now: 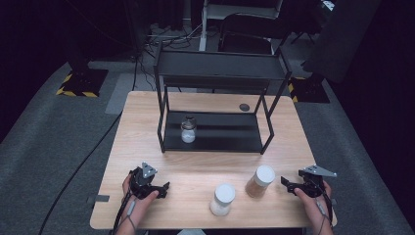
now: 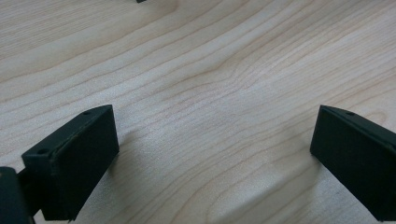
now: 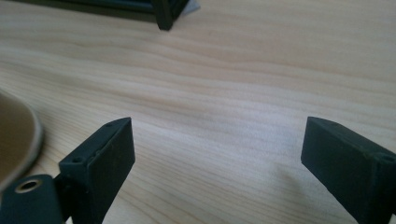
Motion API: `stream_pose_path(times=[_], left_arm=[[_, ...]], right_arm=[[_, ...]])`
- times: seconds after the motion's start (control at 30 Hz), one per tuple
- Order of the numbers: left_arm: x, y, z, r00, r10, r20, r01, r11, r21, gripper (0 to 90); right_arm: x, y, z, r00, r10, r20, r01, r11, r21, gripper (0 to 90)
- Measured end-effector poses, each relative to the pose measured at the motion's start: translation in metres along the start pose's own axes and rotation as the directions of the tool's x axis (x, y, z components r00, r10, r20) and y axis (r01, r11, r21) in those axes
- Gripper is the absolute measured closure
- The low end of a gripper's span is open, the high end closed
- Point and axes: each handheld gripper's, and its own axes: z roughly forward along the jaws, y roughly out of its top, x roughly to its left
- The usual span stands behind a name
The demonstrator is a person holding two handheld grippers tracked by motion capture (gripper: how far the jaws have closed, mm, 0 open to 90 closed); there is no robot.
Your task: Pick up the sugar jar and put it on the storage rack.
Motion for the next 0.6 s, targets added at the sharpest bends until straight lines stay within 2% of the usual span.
stream_pose_path(times=[0.6], left_arm=[[0.0, 0.0, 0.0, 1.0, 0.0, 0.0, 0.0, 1.0, 0.0, 0.4]], right_arm=[[0.016, 0.013, -0.042, 0.9998, -0.017, 0.003, 0.017, 0.994, -0.112, 9.8]])
